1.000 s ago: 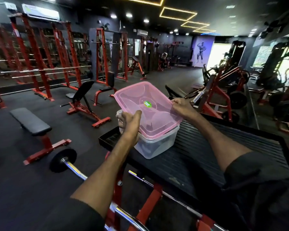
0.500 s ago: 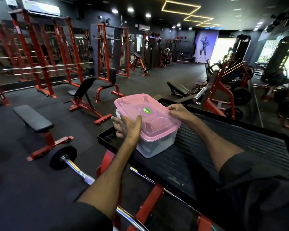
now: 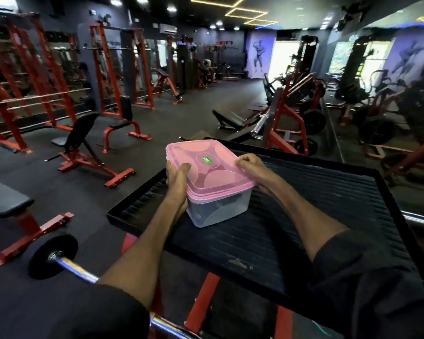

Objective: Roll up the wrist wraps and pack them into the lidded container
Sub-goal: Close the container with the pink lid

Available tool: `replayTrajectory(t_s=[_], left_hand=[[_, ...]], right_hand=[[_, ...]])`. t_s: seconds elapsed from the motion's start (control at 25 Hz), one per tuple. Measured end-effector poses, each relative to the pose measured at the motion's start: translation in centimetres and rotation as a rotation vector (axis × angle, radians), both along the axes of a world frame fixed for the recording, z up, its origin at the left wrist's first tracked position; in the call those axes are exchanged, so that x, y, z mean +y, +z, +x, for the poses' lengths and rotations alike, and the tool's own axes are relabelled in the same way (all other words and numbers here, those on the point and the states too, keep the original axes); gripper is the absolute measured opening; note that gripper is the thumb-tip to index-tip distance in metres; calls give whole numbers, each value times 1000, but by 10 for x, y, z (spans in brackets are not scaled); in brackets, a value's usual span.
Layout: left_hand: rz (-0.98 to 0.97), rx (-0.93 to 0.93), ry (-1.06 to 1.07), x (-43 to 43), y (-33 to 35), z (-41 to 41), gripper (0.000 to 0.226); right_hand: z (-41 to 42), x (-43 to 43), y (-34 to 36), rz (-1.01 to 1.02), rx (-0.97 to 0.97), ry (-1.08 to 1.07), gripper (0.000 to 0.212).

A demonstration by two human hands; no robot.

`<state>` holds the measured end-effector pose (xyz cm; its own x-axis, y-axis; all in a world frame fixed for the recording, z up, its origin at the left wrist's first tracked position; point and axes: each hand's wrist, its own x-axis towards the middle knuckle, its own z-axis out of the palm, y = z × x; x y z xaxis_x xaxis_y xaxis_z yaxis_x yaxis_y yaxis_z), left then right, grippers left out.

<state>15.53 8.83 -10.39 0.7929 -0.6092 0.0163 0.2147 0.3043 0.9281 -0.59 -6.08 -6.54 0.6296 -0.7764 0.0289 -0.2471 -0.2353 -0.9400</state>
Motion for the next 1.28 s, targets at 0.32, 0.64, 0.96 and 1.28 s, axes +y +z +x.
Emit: replayTrajectory(t_s=[0.32, 0.64, 0.96, 1.28], left_hand=[[109, -19, -517, -98, 21, -93, 50], [79, -42, -839, -107, 25, -135, 69], [66, -48, -843, -84, 11, -122, 33], [210, -272, -807, -93, 28, -117, 43]], right_hand=[[-157, -13, -3, 124, -230, -451, 16], [-202, 38, -12, 14, -263, -795, 26], [-193, 37, -24, -34, -175, -813, 34], [-198, 8, -23, -21, -1, -786, 41]])
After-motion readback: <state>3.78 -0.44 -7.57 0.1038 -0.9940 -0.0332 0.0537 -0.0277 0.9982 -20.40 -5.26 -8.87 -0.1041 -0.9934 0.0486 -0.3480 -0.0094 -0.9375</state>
